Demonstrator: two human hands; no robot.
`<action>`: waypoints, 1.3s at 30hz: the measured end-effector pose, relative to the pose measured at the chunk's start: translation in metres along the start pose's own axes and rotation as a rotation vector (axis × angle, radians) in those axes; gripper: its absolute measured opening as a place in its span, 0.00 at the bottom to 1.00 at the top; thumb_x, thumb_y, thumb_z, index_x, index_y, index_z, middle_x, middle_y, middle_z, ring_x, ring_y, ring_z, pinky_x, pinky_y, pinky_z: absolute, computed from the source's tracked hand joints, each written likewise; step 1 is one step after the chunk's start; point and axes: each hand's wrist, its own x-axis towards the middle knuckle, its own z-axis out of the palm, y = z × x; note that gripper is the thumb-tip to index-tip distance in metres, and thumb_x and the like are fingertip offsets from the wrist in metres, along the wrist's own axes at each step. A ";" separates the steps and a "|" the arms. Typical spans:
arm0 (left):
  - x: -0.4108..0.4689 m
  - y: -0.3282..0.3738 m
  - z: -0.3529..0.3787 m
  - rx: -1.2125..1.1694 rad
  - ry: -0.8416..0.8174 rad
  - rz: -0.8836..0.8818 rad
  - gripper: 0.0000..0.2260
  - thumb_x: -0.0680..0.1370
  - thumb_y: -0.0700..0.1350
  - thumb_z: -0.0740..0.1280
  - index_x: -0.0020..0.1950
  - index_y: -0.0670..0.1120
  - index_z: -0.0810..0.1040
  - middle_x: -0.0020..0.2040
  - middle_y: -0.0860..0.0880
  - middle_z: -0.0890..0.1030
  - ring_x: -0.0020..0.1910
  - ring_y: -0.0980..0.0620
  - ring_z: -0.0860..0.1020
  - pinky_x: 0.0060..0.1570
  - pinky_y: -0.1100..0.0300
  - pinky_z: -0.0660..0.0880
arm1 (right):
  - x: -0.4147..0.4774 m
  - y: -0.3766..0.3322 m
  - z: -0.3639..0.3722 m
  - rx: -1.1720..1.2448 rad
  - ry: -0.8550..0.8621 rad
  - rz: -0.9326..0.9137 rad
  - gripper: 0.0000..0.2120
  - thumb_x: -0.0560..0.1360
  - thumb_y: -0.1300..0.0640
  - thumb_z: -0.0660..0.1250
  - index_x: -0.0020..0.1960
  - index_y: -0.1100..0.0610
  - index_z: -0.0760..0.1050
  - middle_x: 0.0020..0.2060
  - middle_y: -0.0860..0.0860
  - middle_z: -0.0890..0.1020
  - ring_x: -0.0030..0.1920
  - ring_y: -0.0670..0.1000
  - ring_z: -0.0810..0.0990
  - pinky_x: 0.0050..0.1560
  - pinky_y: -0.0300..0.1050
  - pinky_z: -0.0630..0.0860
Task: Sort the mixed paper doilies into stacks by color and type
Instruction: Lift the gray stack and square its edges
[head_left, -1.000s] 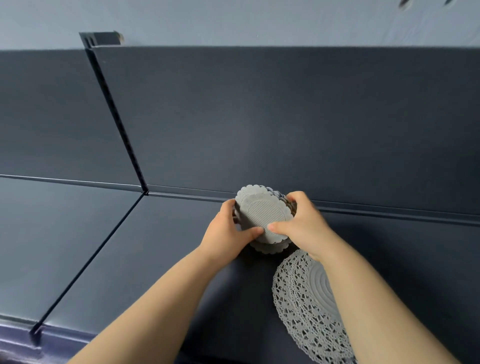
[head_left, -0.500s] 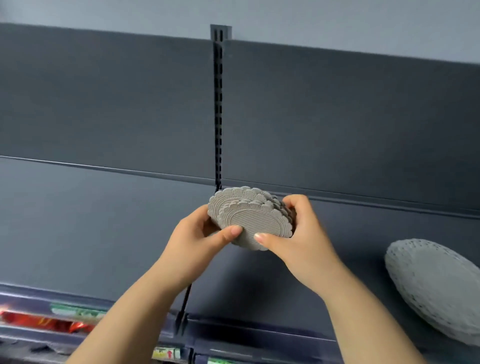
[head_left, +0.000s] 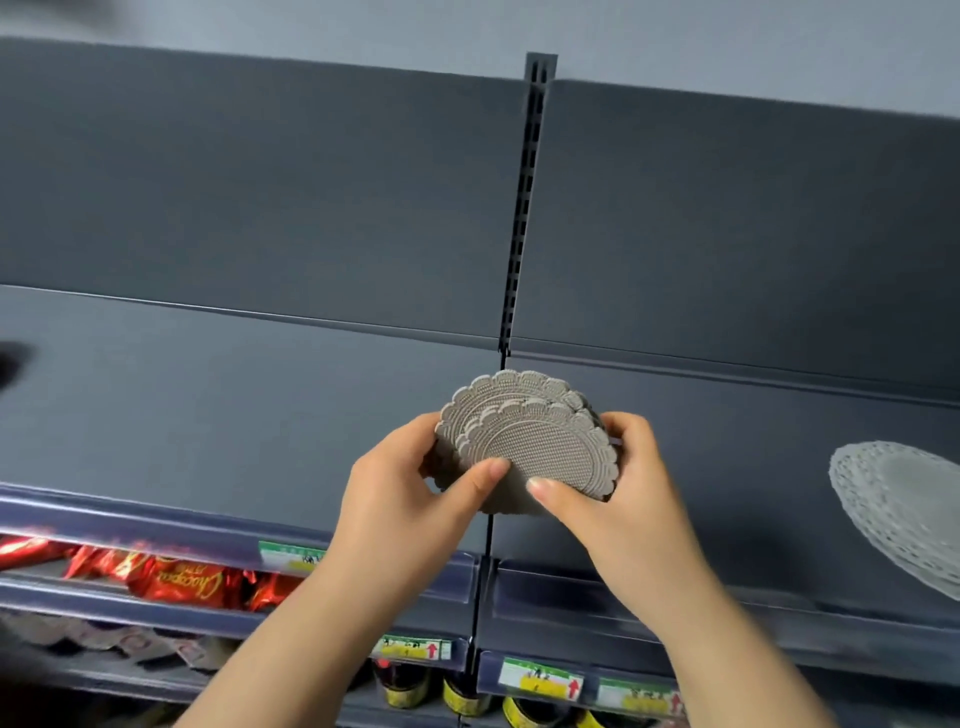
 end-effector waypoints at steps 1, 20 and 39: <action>-0.002 0.002 -0.001 0.017 0.001 -0.002 0.07 0.69 0.54 0.71 0.44 0.60 0.76 0.41 0.63 0.81 0.42 0.62 0.79 0.41 0.68 0.75 | -0.001 0.000 0.000 0.013 -0.012 0.007 0.24 0.65 0.52 0.75 0.52 0.40 0.64 0.47 0.37 0.74 0.47 0.29 0.71 0.34 0.24 0.71; -0.034 -0.004 -0.054 0.220 0.078 -0.006 0.07 0.70 0.51 0.72 0.43 0.59 0.75 0.39 0.60 0.80 0.42 0.64 0.77 0.40 0.73 0.72 | -0.021 -0.007 0.053 0.162 -0.108 0.076 0.22 0.62 0.55 0.76 0.49 0.42 0.67 0.42 0.41 0.79 0.42 0.35 0.78 0.33 0.26 0.71; 0.033 -0.158 -0.289 0.074 0.009 0.002 0.16 0.67 0.54 0.72 0.49 0.70 0.71 0.46 0.68 0.78 0.45 0.65 0.77 0.44 0.73 0.72 | 0.000 -0.097 0.318 0.073 0.004 0.069 0.25 0.62 0.50 0.75 0.52 0.41 0.66 0.48 0.39 0.77 0.45 0.32 0.75 0.34 0.24 0.71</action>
